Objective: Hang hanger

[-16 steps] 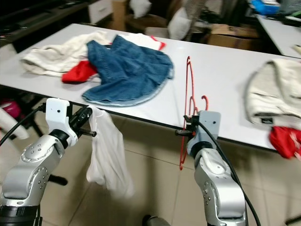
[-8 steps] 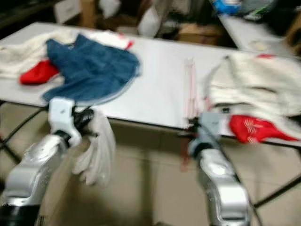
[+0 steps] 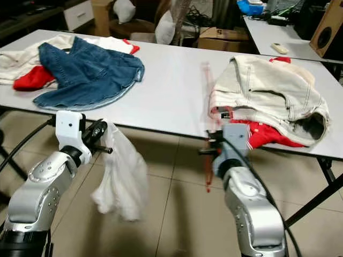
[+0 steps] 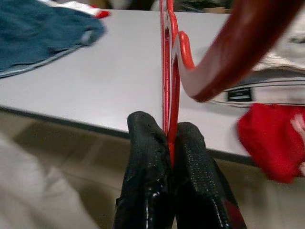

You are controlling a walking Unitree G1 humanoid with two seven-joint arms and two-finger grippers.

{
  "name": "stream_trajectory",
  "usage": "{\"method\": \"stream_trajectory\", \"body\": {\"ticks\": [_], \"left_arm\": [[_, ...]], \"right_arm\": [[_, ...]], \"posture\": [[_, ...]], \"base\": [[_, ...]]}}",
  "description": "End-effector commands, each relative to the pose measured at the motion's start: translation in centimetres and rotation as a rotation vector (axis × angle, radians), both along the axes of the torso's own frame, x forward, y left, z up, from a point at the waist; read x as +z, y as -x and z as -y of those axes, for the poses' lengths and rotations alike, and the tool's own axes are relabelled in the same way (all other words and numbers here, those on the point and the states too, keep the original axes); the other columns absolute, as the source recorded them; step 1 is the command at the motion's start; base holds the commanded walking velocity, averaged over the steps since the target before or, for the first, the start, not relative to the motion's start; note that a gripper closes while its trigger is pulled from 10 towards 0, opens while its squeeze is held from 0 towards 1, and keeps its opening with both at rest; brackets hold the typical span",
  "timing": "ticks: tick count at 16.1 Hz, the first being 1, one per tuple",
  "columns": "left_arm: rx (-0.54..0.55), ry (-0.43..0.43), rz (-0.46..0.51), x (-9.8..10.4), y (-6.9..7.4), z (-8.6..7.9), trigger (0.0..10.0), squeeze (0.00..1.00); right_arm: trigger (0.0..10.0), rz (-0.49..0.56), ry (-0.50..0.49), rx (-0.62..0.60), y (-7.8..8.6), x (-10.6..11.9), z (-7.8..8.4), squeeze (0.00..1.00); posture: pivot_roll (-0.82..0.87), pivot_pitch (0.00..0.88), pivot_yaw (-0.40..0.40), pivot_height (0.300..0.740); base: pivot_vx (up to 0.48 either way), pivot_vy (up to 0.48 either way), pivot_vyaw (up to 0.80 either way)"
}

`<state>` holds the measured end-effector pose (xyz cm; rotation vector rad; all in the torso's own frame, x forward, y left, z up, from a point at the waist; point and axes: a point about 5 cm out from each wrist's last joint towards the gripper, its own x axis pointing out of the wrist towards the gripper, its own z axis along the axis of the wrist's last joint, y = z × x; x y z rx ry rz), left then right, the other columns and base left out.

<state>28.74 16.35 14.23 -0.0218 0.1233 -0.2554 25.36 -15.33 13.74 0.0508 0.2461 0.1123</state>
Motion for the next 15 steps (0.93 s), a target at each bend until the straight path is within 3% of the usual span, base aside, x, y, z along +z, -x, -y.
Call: {"method": "stream_trajectory", "body": {"ticks": [1,13,15], "left_arm": [[0.011,0.003,0.037,0.86,-0.43,-0.33,10.0,0.0],[0.018,-0.001,0.053,1.44,-1.09,-0.41,10.0,0.0],[0.001,0.009,0.063,1.75,-1.34,-0.12,10.0,0.0]], "right_arm": [[10.0,0.021,0.003,0.027,-0.2,0.61,-0.26,0.0],[10.0,0.029,0.021,0.071,-0.65,0.69,-0.47,0.0],[10.0,0.037,0.034,0.095,-0.86,0.95,-0.53,0.0]], "posture": [[-0.07,0.0,-0.001,0.74],[-0.06,0.0,-0.002,0.74],[-0.06,0.0,-0.002,0.74]], "base": [[0.0,0.0,0.0],[0.309,0.0,0.0],[0.352,0.0,-0.68]]}}
